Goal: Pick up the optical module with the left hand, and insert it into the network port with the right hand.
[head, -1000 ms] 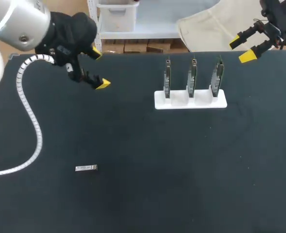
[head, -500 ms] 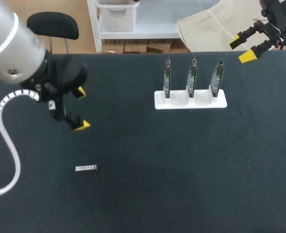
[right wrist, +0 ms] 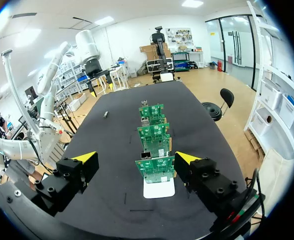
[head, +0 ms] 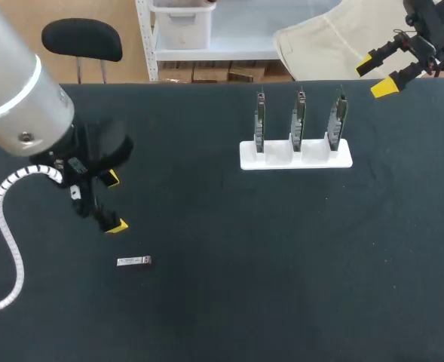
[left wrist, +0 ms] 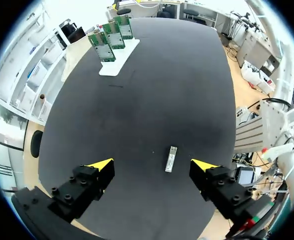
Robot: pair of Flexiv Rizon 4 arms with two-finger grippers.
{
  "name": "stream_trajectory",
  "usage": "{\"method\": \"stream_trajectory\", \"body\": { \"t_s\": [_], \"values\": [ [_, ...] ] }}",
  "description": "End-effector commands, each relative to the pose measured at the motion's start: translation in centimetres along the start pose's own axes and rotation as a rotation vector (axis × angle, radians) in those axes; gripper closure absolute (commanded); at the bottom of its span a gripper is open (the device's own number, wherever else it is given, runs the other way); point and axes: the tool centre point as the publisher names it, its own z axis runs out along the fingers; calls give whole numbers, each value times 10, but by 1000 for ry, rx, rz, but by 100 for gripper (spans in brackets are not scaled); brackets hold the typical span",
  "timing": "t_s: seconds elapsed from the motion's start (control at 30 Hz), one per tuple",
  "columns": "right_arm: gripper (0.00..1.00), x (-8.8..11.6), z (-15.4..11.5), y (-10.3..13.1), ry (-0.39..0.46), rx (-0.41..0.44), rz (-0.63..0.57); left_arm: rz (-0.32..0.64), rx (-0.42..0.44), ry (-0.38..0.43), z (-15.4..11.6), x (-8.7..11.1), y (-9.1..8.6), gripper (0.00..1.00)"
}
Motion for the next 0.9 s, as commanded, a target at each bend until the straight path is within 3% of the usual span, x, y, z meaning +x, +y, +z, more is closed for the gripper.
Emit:
{"method": "stream_trajectory", "body": {
  "t_s": [0.03, 0.13, 0.4, 0.67, 0.87, 0.9],
  "values": [
    [0, 0, 0, 1, 0, 3, 0, 12, 4, -26, 12, 3, -2, 0],
    [0, 0, 0, 1, 0, 3, 0, 40, 3, 21, 14, 4, -5, 0],
    [0, 0, 0, 1, 0, 3, 0, 29, 28, 50, 18, 15, -19, 0],
    [0, 0, 0, 1, 0, 3, 0, -27, 55, 27, 29, 29, -35, 0],
    [0, 0, 0, 1, 0, 3, 0, 16, 74, 23, 40, 31, -43, 0],
    [0, 0, 0, 1, 0, 3, 0, 14, 81, -8, 42, 32, -44, 0]
  ]
}}
